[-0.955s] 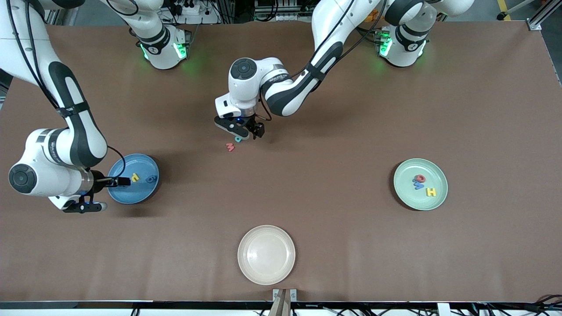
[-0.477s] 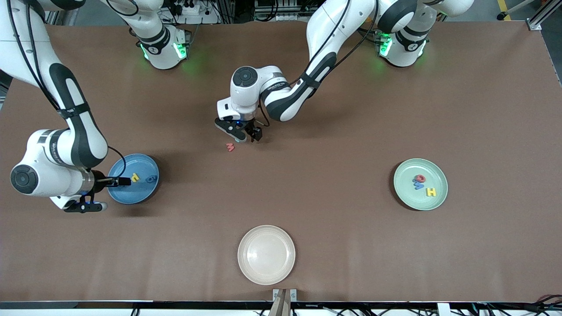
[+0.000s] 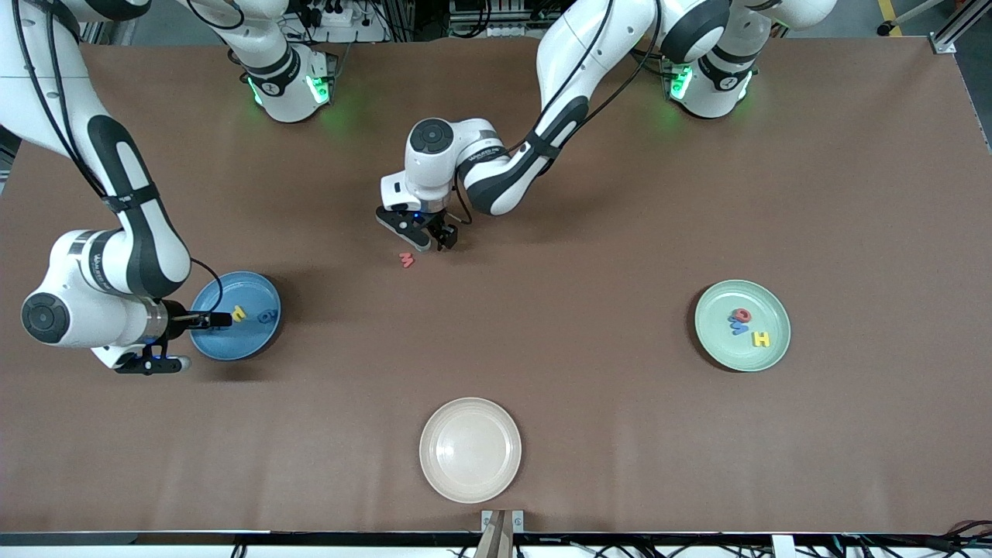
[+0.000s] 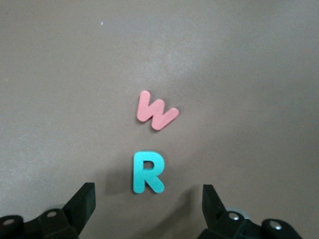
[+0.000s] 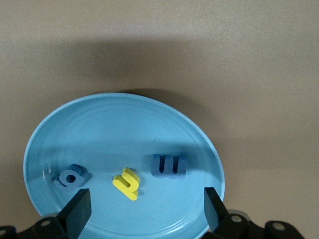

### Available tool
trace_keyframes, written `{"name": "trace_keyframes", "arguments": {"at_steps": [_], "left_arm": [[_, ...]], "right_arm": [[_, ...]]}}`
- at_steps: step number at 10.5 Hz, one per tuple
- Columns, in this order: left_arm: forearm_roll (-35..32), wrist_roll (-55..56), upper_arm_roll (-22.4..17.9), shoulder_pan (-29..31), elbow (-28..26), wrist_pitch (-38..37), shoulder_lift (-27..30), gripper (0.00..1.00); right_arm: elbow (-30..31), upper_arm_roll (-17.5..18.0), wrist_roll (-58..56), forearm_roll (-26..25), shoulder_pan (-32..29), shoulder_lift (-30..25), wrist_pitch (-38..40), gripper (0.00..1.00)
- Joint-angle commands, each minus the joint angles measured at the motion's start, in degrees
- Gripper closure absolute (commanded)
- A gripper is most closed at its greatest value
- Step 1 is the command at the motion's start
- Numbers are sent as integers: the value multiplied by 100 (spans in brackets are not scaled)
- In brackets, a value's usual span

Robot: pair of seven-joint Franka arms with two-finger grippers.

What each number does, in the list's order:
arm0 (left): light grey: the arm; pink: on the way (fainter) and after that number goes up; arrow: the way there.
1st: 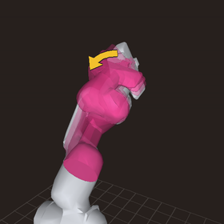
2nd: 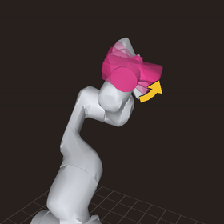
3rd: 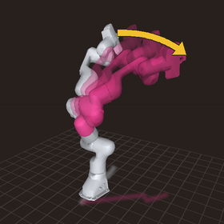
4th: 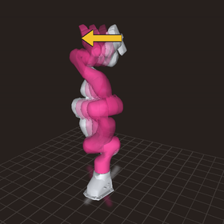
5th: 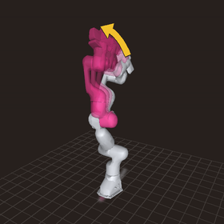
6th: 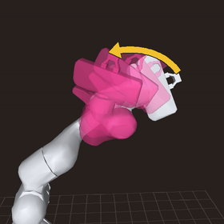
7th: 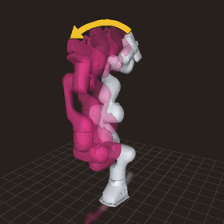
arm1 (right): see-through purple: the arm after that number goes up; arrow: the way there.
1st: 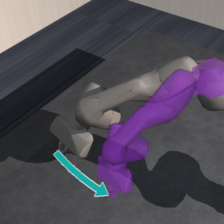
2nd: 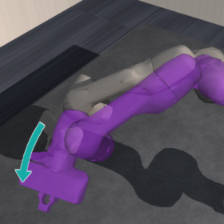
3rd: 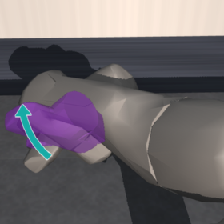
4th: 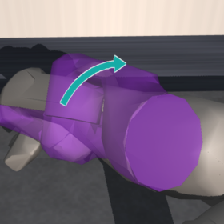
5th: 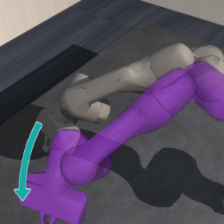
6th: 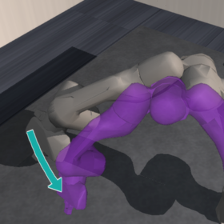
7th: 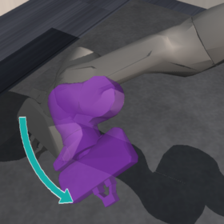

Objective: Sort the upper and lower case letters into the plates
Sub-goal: 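Grasp the teal R with the left gripper while the right gripper releases the m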

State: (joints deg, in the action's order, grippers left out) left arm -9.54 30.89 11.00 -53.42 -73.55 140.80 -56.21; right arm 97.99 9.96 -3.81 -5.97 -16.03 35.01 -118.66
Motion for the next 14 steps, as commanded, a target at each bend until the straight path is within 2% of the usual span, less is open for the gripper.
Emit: {"name": "trace_keyframes", "arguments": {"at_steps": [1, 4, 5, 10, 14], "left_arm": [[-109, -118, -55, -72, 183, 44, -110, 17], [-118, -266, -63, -81, 183, 44, -119, 24], [-118, -363, -63, -81, 183, 44, -119, 28], [-135, -566, -81, -98, 183, 44, -189, 29], [-127, -751, -248, -177, 192, 52, -189, 36]], "right_arm": [[-8, 77, 73, 0, 3, -20, 44, 0], [-191, 138, 81, 17, 3, -186, 631, 0], [-349, 147, 99, 17, 29, -170, 677, 0], [-412, 147, 161, 17, 12, -178, 677, 0], [-438, 173, 152, 9, 47, -205, 651, 0]]}}
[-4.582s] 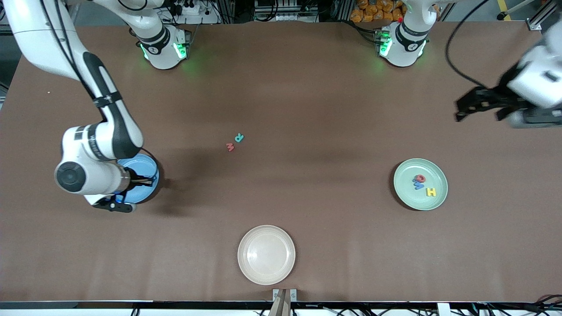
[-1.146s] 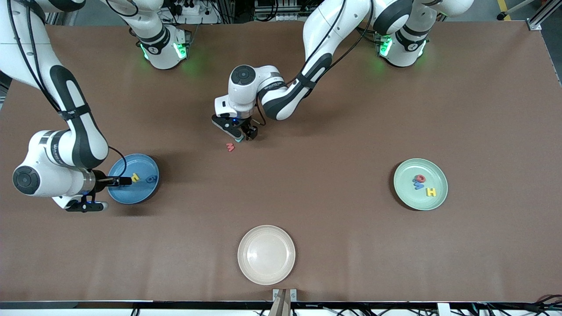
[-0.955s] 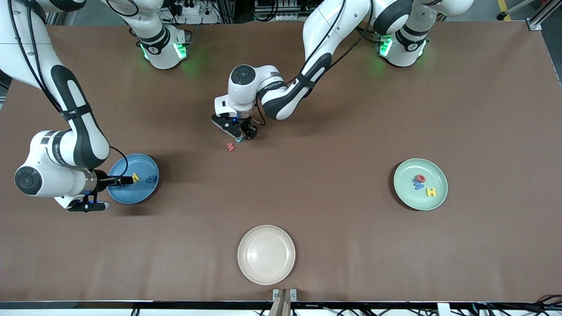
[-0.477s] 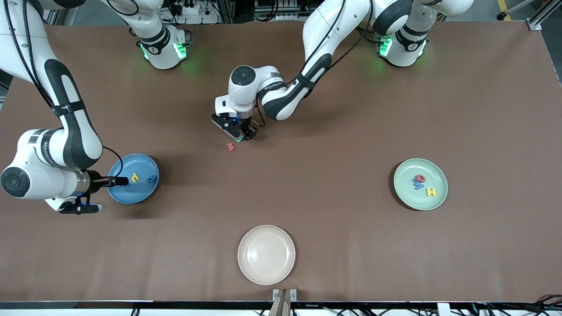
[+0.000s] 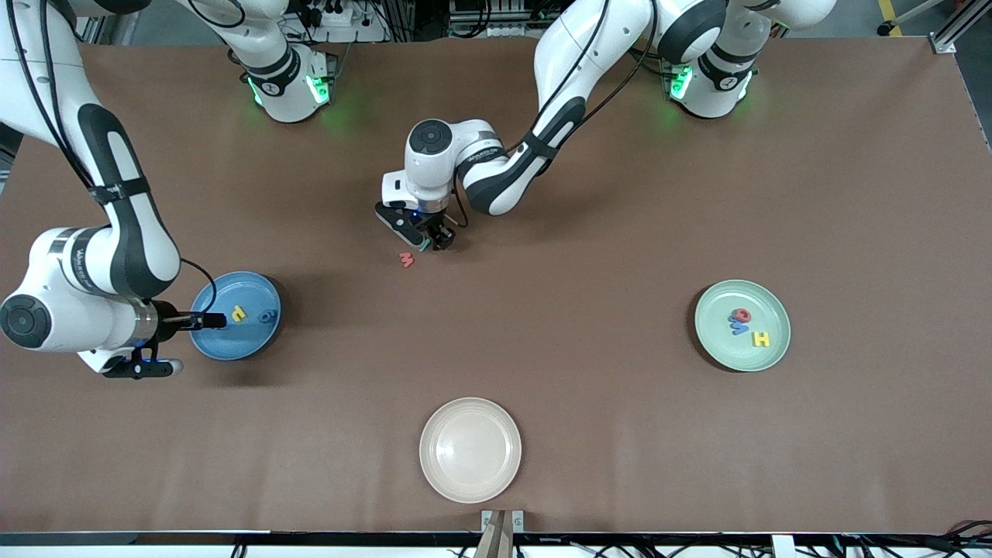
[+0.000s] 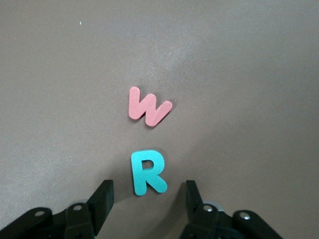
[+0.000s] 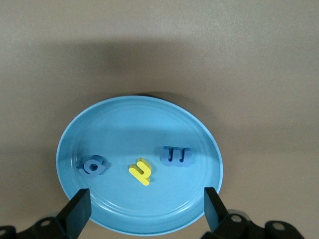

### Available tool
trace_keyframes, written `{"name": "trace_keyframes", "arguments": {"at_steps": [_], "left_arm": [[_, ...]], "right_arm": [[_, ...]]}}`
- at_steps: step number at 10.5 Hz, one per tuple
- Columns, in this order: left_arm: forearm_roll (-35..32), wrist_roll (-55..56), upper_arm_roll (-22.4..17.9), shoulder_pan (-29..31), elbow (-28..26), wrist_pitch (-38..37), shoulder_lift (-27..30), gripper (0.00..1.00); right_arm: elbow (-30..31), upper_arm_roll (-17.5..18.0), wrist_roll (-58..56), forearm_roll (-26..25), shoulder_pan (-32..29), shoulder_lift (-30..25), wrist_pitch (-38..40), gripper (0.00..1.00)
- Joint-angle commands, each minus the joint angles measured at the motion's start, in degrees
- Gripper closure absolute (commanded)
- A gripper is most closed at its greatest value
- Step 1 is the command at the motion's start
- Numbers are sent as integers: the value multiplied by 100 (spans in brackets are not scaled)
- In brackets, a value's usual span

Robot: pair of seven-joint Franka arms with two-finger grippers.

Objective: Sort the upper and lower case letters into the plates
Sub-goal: 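Grasp the teal R with the left gripper while the right gripper releases the m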

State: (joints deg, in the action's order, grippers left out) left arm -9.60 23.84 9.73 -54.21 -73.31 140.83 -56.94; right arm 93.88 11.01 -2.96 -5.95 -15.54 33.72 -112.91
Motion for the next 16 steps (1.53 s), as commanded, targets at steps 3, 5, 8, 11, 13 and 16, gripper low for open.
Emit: {"name": "trace_keyframes", "arguments": {"at_steps": [3, 5, 8, 11, 13, 16], "left_arm": [[-121, -55, -138, -99, 177, 49, -107, 36], [-121, -99, -138, -107, 185, 93, -98, 35], [-121, -143, -147, -107, 246, 287, -116, 36], [-121, -161, -156, -116, 273, 295, -125, 38], [-121, -161, -304, -256, 273, 295, -169, 41], [-121, -161, -428, -389, 273, 295, -186, 51]], "right_arm": [[-36, 296, 67, 6, 7, -68, -89, 0], [-36, 306, 58, -2, 42, -59, -292, 0], [-45, 323, 58, -2, 95, -59, -336, 0], [-45, 323, -3, -2, 95, -50, -345, 0], [-36, 323, -3, -2, 104, -32, -433, 0], [-36, 323, -3, -2, 236, -15, -565, 0]]}}
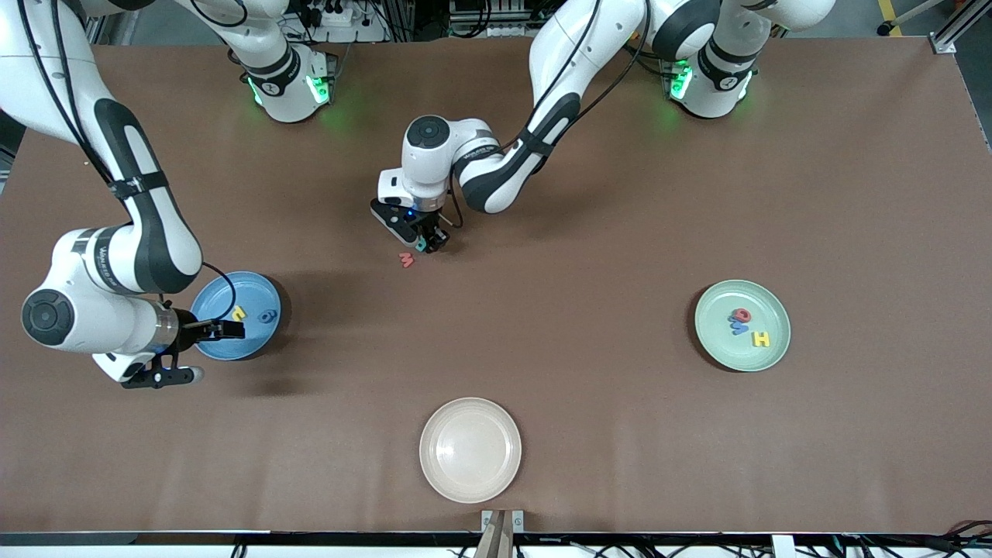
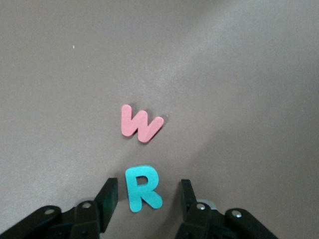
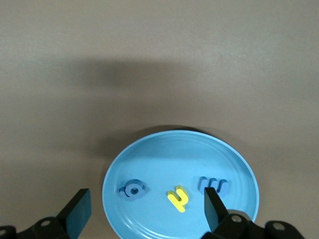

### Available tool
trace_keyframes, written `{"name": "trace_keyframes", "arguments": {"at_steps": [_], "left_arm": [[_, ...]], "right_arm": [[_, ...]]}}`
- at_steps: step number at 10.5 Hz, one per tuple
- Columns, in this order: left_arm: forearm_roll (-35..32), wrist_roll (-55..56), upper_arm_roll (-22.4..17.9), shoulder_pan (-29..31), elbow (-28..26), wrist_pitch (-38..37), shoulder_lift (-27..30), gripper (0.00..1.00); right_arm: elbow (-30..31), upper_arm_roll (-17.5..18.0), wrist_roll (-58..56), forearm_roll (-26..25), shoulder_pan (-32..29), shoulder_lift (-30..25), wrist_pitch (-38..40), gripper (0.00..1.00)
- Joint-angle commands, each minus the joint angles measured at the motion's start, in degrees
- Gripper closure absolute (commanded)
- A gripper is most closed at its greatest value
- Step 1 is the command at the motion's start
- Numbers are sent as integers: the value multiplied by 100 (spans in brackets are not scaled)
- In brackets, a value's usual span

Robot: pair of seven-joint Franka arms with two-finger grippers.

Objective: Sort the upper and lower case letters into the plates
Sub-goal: 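Grasp the teal R with the left gripper while the right gripper releases the m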

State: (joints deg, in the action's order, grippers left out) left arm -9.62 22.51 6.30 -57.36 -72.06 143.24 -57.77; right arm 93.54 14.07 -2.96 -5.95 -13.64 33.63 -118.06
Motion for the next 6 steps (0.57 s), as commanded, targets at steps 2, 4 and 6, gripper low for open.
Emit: {"name": "trace_keyframes", "arguments": {"at_steps": [2, 4, 6], "left_arm": [[-119, -19, -85, -73, 149, 55, -112, 89], [-119, -10, -94, -73, 122, 55, -103, 100], [-154, -10, -94, -38, 61, -6, 62, 100]], "right_arm": [[-2, 8, -3, -2, 54, 3, -68, 0], [-2, 8, -3, -2, 54, 3, -68, 0], [-2, 8, -3, -2, 54, 3, -68, 0]]}}
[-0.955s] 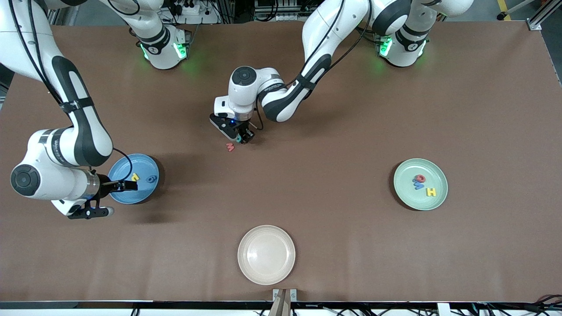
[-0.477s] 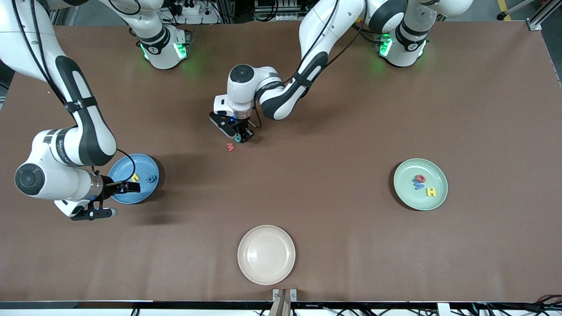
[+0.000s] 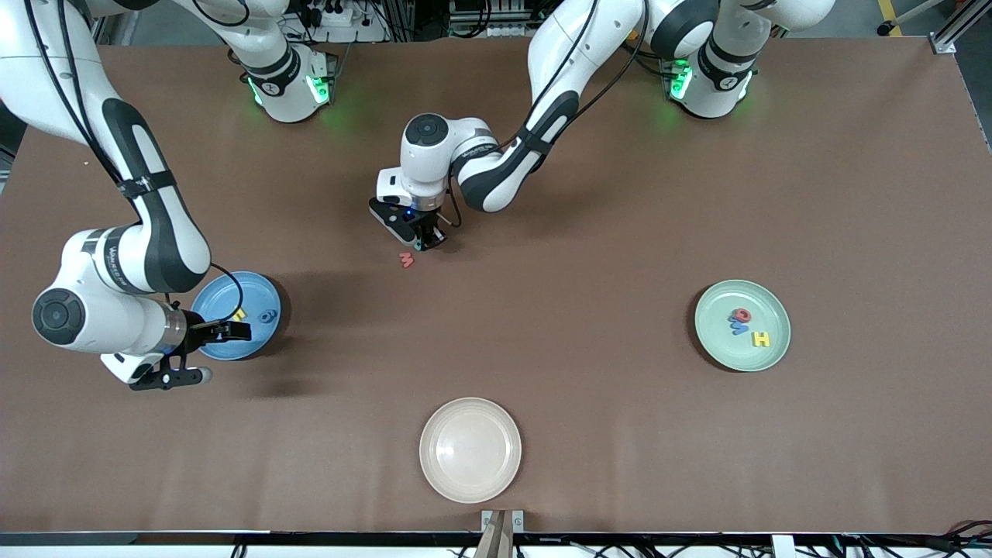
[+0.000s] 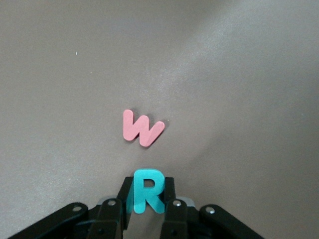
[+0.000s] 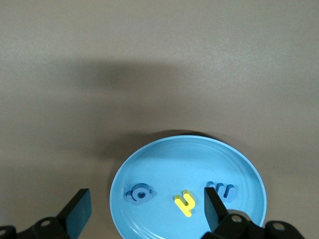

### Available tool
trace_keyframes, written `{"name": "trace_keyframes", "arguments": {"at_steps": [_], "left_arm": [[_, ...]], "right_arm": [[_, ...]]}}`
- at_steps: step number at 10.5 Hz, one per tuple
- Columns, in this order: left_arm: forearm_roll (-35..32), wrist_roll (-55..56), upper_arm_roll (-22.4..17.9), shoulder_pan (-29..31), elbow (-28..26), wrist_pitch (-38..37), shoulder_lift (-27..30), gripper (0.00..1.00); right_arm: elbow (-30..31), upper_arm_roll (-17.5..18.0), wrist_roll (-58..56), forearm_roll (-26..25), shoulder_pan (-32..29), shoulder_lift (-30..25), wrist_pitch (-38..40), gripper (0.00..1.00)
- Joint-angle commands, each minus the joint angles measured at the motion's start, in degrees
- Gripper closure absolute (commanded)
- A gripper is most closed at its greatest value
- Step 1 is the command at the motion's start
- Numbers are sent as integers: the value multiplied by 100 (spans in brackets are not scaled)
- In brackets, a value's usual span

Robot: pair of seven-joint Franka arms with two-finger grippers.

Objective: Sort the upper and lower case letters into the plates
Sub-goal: 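Carry the teal R to the green plate while the right gripper reaches the w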

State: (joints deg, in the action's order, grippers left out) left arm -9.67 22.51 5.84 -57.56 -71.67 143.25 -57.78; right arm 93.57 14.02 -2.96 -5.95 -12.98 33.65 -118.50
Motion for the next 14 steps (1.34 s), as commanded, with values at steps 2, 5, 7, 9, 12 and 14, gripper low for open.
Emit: {"name": "trace_keyframes", "arguments": {"at_steps": [2, 5, 7, 9, 12, 14], "left_arm": [[-62, 25, -30, 183, -224, -889, 729, 100], [139, 305, -4, 657, -233, -3026, 1644, 100], [324, 289, 13, 1471, -329, -4011, 2277, 100], [387, 446, -47, 2246, -619, -4794, 2753, 100], [352, 395, -12, 3809, -1013, -5070, 3228, 100], [186, 325, -4, 4715, -1462, -4992, 3291, 100]], "right_arm": [[-5, 13, -3, -2, 23, 1, -24, 0], [-14, 14, 41, -2, 216, 1, -85, 0], [-14, 22, 41, -2, 409, 1, -261, 0], [-5, 31, 67, 7, 664, 1, -437, 0], [100, 198, 59, -11, 1286, -69, -420, 0], [309, 207, 76, -11, 1726, -139, -489, 0]]}}
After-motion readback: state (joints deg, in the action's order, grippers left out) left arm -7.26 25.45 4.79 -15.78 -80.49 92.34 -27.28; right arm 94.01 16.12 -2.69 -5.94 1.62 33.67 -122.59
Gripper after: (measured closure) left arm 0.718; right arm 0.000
